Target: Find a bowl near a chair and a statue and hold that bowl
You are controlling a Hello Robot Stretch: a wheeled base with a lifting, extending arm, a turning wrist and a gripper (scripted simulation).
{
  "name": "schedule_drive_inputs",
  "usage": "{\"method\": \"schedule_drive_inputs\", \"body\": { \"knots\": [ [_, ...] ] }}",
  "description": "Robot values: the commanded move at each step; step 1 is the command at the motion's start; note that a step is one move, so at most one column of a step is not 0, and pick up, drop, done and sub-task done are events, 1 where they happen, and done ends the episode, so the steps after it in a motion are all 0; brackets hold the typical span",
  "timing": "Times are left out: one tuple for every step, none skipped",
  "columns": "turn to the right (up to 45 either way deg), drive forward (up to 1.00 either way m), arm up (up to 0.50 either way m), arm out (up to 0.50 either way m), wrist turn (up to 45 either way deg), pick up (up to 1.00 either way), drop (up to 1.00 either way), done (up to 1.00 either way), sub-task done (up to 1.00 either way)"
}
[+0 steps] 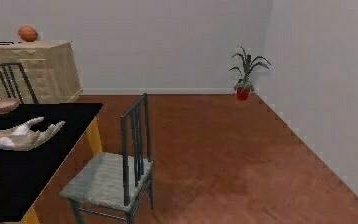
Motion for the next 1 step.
{"method": "schedule_drive_inputs", "body": {
  "knots": [
    [0.0,0.35,0.00,0.00,0.0,0.00,0.00,0.00,0.00]
  ]
}}
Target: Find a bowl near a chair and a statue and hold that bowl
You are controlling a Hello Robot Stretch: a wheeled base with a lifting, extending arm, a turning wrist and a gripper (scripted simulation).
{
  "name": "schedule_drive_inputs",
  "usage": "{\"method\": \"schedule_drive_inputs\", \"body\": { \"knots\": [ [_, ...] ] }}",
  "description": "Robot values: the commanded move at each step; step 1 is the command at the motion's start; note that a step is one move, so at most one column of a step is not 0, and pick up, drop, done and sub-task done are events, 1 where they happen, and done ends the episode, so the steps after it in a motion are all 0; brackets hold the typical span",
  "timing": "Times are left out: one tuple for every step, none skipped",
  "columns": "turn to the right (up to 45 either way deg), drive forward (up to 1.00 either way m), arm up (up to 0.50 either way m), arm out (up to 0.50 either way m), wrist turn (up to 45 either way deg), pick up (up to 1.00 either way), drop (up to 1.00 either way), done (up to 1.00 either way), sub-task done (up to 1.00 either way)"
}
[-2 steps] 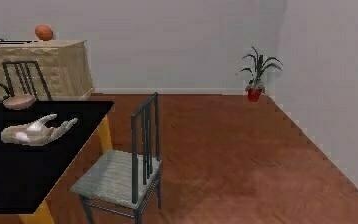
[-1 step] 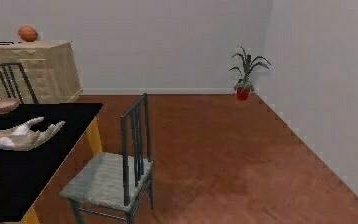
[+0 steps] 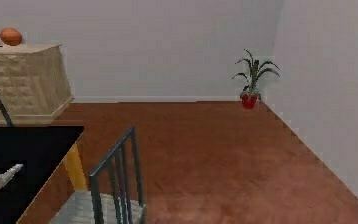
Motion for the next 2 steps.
{"method": "schedule_drive_inputs", "body": {
  "knots": [
    [45.0,0.00,0.00,0.00,0.0,0.00,0.00,0.00,0.00],
    [15.0,0.00,0.00,0.00,0.0,0.00,0.00,0.00,0.00]
  ]
}}
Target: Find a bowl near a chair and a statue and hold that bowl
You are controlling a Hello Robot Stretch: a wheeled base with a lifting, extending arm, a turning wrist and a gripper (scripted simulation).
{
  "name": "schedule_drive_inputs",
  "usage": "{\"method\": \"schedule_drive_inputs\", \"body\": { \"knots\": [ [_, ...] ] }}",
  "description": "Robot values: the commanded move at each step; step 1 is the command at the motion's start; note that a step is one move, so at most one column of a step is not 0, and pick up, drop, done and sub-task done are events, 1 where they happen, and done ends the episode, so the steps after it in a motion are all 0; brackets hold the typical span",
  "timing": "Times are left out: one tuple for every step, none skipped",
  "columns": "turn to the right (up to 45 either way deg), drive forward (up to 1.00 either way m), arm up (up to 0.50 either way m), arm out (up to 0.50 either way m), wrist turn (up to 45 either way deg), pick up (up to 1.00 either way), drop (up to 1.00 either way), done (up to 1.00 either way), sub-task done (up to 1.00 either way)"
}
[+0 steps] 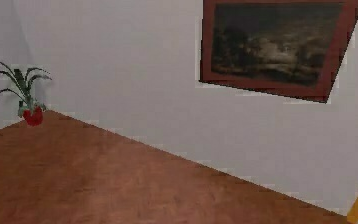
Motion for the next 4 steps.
{"method": "schedule_drive_inputs", "body": {
  "knots": [
    [0.0,0.65,0.00,0.00,0.0,0.00,0.00,0.00,0.00],
    [-45.0,0.00,0.00,0.00,0.0,0.00,0.00,0.00,0.00],
    [-24.0,0.00,0.00,0.00,0.0,0.00,0.00,0.00,0.00],
    [0.0,0.80,0.00,0.00,0.0,0.00,0.00,0.00,0.00]
  ]
}}
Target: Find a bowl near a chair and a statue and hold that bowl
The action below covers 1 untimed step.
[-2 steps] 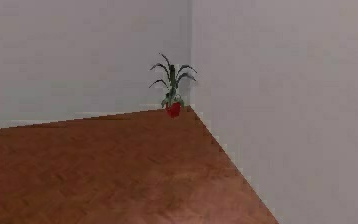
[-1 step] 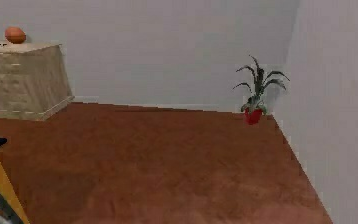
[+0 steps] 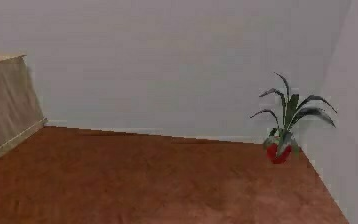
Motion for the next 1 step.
{"method": "schedule_drive_inputs", "body": {
  "knots": [
    [-42.0,0.00,0.00,0.00,0.0,0.00,0.00,0.00,0.00]
  ]
}}
